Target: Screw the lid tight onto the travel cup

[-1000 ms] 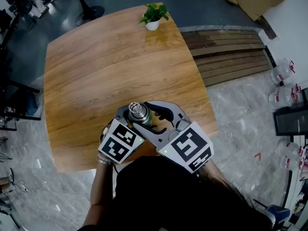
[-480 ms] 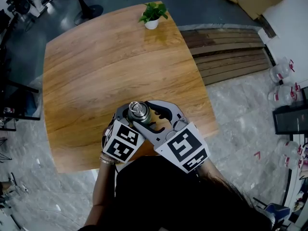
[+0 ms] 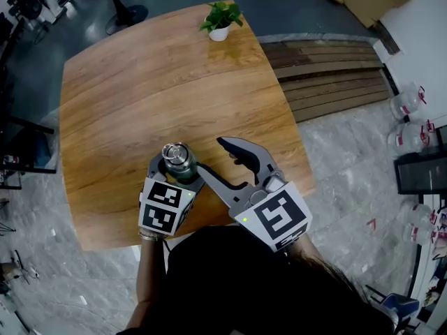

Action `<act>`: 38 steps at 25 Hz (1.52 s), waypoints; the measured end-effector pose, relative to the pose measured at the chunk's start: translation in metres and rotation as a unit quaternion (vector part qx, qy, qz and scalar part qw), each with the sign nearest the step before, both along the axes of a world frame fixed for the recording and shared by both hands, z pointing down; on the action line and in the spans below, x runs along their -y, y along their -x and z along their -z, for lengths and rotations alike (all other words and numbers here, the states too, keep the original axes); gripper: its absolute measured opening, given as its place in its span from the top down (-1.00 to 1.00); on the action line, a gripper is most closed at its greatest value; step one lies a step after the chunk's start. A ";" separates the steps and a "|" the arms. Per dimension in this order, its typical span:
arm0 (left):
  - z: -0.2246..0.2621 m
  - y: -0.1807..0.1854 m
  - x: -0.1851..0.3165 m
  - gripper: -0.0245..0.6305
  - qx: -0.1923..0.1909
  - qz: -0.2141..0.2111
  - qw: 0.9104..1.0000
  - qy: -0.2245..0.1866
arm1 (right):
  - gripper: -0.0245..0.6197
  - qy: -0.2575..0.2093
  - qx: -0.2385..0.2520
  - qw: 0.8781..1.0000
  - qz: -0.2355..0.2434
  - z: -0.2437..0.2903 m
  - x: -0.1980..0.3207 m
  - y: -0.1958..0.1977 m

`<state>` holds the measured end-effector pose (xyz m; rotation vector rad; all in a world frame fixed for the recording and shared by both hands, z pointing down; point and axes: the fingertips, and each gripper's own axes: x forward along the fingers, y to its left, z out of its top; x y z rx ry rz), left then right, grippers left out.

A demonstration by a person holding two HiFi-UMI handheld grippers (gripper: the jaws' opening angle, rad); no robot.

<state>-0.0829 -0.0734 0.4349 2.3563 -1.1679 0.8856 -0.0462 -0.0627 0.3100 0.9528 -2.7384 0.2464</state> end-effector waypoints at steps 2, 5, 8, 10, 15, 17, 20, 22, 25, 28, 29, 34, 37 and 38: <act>0.011 0.008 0.002 -0.26 -0.008 0.019 1.000 -0.019 | 0.21 0.012 -0.017 1.000 -0.018 -0.012 0.007 -0.010; 0.027 0.015 0.002 -0.26 -0.034 0.038 0.997 -0.053 | 0.25 0.026 -0.030 0.998 -0.042 -0.026 0.012 -0.015; 0.038 0.016 -0.001 -0.26 -0.050 0.045 0.995 -0.075 | 0.58 0.043 -0.028 0.996 -0.066 -0.036 0.016 -0.018; 0.039 0.017 -0.005 -0.26 -0.053 0.046 0.995 -0.077 | 0.62 0.051 -0.035 0.995 -0.074 -0.044 0.015 -0.019; 0.030 0.021 -0.014 -0.26 -0.054 0.055 0.994 -0.072 | 0.75 0.075 -0.043 0.992 -0.096 -0.062 0.016 -0.024; 0.023 0.025 -0.016 -0.26 -0.053 0.062 0.995 -0.064 | 0.82 0.088 -0.041 0.990 -0.104 -0.067 0.017 -0.025; 0.018 0.028 -0.019 -0.26 -0.051 0.069 0.995 -0.056 | 0.87 0.100 -0.047 0.989 -0.102 -0.071 0.015 -0.025; 0.017 0.030 -0.020 -0.26 -0.049 0.071 0.995 -0.056 | 0.87 0.098 -0.050 0.989 -0.101 -0.072 0.014 -0.024; 0.016 0.032 -0.020 -0.26 -0.049 0.074 0.995 -0.055 | 0.87 0.094 -0.050 0.990 -0.096 -0.071 0.014 -0.022; 0.014 0.032 -0.020 -0.26 -0.045 0.074 0.995 -0.052 | 0.87 0.096 -0.050 0.990 -0.092 -0.070 0.013 -0.021; 0.013 0.032 -0.020 -0.26 -0.043 0.073 0.995 -0.051 | 0.87 0.097 -0.049 0.990 -0.092 -0.070 0.013 -0.021; 0.008 0.030 -0.022 -0.26 -0.036 0.071 0.996 -0.044 | 0.87 0.101 -0.050 0.990 -0.090 -0.071 0.012 -0.021; 0.005 0.031 -0.022 -0.26 -0.033 0.071 0.996 -0.040 | 0.87 0.099 -0.048 0.990 -0.088 -0.070 0.012 -0.020; 0.005 0.031 -0.023 -0.26 -0.032 0.071 0.996 -0.039 | 0.87 0.100 -0.048 0.990 -0.088 -0.070 0.012 -0.020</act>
